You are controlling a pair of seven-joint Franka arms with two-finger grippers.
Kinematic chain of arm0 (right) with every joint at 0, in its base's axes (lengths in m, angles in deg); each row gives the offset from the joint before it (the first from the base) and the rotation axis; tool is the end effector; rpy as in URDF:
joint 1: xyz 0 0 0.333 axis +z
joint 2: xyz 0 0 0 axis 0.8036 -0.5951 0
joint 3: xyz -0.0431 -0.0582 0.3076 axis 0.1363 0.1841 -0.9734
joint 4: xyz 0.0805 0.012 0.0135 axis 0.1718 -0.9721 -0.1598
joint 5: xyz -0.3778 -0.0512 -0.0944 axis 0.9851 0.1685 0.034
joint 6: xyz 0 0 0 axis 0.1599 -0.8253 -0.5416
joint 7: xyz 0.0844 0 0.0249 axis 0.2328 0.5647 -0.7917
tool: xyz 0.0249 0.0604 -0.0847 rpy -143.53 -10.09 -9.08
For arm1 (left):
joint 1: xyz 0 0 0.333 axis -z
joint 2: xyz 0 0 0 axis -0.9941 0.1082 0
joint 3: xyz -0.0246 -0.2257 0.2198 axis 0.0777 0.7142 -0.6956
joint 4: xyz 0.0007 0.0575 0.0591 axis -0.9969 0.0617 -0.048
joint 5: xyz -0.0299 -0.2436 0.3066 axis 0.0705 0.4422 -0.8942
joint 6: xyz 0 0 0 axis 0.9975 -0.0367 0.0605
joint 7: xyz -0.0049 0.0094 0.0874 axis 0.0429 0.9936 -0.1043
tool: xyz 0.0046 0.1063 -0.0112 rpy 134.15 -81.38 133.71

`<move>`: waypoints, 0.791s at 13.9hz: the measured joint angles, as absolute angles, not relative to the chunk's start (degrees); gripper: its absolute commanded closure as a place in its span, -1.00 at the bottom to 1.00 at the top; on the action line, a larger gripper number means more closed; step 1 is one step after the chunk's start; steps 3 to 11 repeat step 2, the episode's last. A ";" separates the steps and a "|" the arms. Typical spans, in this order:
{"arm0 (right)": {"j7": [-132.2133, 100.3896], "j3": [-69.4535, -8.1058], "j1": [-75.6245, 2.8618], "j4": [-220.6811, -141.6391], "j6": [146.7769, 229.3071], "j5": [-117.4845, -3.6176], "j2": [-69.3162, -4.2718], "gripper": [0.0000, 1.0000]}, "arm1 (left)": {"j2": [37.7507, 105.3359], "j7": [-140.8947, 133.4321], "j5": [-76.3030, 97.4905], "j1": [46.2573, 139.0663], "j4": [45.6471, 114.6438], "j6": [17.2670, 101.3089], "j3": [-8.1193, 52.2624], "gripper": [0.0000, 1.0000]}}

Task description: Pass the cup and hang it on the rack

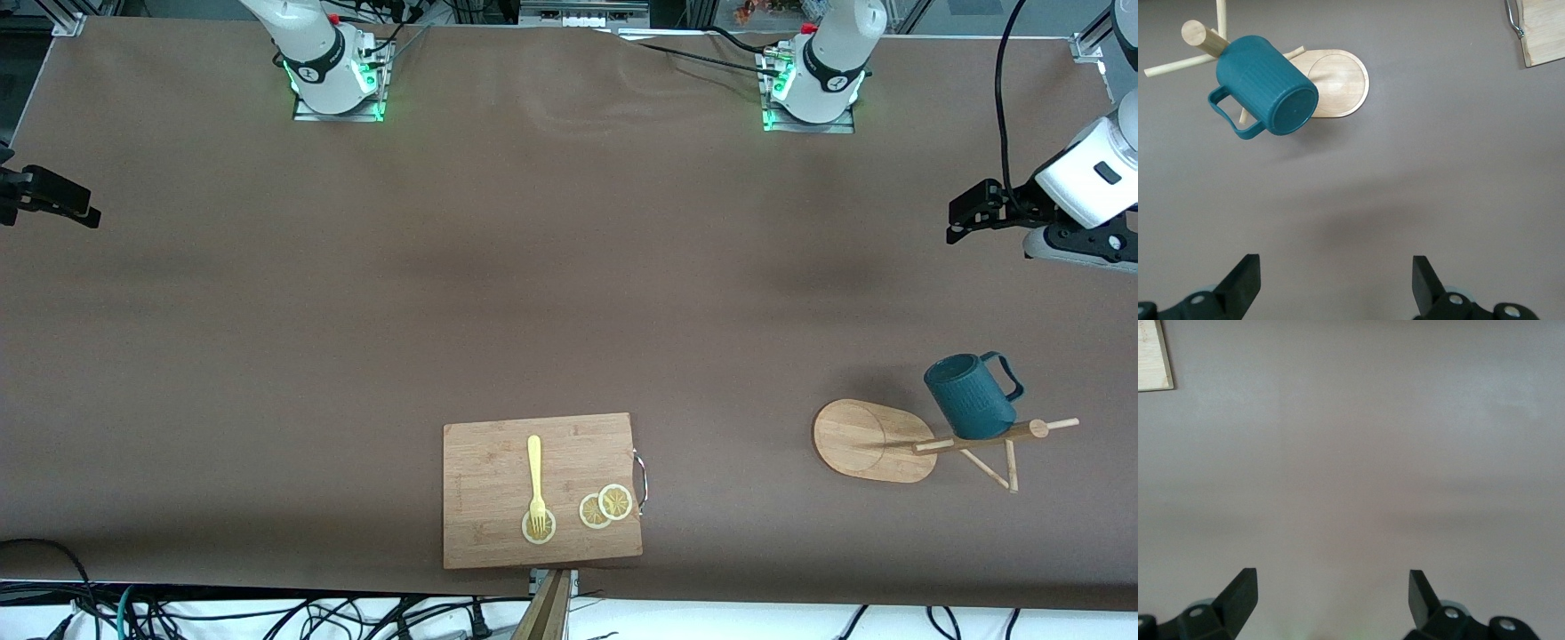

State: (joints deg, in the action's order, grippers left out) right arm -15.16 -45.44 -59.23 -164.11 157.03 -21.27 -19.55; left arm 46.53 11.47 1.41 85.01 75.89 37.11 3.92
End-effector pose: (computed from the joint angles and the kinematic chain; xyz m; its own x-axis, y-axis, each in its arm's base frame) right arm 0.5763 -0.0512 0.6215 0.9977 -0.0085 -0.0665 -0.0063 -0.9994 0.0336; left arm 0.5618 -0.0124 0.5820 0.9844 -0.1748 -0.0207 -0.1749 -0.9846 -0.0003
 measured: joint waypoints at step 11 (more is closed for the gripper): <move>-15.16 -45.44 -59.23 -164.10 157.04 -21.27 -19.55 -1.00 | 46.43 11.47 1.39 85.29 75.89 37.11 3.92 -1.00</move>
